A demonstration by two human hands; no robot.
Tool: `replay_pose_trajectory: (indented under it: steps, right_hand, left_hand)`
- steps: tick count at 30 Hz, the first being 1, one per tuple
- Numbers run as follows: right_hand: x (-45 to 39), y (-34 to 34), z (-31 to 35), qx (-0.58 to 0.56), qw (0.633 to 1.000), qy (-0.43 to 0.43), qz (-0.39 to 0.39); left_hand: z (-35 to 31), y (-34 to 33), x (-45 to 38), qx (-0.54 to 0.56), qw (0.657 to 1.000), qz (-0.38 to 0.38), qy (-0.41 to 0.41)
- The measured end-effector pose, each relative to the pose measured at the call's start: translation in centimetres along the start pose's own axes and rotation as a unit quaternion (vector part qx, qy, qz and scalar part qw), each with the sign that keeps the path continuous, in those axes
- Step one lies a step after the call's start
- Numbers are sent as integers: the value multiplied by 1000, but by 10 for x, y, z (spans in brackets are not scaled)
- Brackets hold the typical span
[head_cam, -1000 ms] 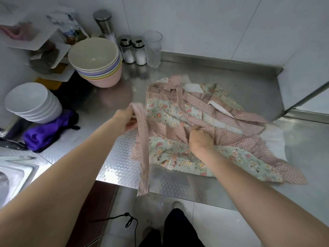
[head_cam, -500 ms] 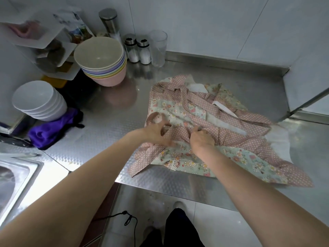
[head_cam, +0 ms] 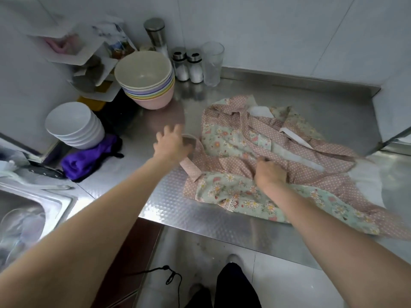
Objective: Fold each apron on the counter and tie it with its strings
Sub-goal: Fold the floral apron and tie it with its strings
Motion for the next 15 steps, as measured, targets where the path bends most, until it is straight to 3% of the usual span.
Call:
replay_pose_trajectory:
  steps: [3, 5, 10, 13, 15]
  right_hand:
    - [2, 1, -1, 1, 1000, -9, -9]
    - [1, 7, -6, -13, 1000, -17, 2]
    - [-14, 37, -30, -168, 982, -76, -29]
    - [-8, 27, -36, -199, 975, -100, -19]
    - [0, 15, -32, -214, 972, -95, -2]
  left_hand:
    - [-73, -34, 38, -62, 963, 40, -260]
    - [-95, -60, 57, -87, 936, 86, -331]
    - [-82, -95, 46, -203, 941, 138, -231]
    - [-82, -104, 45, -243, 928, 137, -246]
    - [-77, -107, 43, -208, 927, 155, -272]
Point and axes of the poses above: each hand's wrist, its own x-axis away from the middle knuckle, its own y-axis out of the back of the hand, z = x × y, the point moved 9 cm from there along -x, towards the middle knuckle, and after that the axes turned 13 degrees about -x, right-handed, at the moved point
